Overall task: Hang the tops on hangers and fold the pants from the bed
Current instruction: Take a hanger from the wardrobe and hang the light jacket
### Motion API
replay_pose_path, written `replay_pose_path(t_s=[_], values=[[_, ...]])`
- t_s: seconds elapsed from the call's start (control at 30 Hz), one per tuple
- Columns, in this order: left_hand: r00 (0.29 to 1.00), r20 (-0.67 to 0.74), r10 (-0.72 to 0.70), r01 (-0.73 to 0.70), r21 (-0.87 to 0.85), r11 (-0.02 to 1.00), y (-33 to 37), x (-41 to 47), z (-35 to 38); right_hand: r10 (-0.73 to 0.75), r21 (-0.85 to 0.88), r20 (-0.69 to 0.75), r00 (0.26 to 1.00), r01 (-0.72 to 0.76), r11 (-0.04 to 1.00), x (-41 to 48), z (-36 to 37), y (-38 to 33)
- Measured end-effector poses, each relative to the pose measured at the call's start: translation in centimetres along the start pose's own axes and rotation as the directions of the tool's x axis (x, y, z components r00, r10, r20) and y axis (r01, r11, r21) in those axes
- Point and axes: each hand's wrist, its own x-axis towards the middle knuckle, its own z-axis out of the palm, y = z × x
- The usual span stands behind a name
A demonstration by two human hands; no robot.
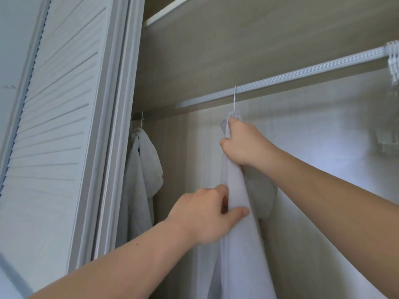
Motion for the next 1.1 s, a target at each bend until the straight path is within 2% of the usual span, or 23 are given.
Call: replay_pose_path(t_s=[0.17,0.37,0.57,0.77,0.87,0.97,1.03,1.1], values=[[0.998,0.011,-0.060,0.059,0.075,0.995,-1.8,0.2,0.1,0.003,0.214,0.036,0.999,-0.011,0.977,2.0,2.4,-0.2],[0.990,0.026,-0.140,0.133,0.165,0.977,-4.7,0.2,0.7,-0.011,0.391,0.086,0.996,-0.023,0.920,4.7,5.8,-1.7],[0.988,-0.033,-0.148,0.152,0.223,0.963,-7.4,-0.6,0.7,0.001,0.444,0.153,0.988,-0.069,0.893,7.9,10.4,-4.4],[0.979,-0.023,-0.204,0.200,0.331,0.922,-9.4,-0.9,0.5,-0.058,0.433,0.198,0.978,-0.034,0.901,10.5,14.8,-8.2],[0.939,0.077,-0.334,0.272,0.424,0.864,-10.5,-0.9,0.8,-0.064,0.454,0.208,0.976,-0.038,0.890,11.7,17.0,-9.9],[0.840,0.231,-0.491,0.341,0.480,0.809,-11.5,-0.7,1.2,-0.062,0.455,0.254,0.965,-0.063,0.888,12.8,18.8,-11.1],[0.790,0.284,-0.543,0.345,0.527,0.777,-11.9,-0.7,1.4,-0.055,0.479,0.284,0.957,-0.091,0.873,13.5,19.9,-11.5],[0.777,0.287,-0.560,0.324,0.580,0.747,-12.0,-0.7,1.2,-0.053,0.497,0.295,0.954,-0.106,0.861,14.0,20.7,-11.6]])
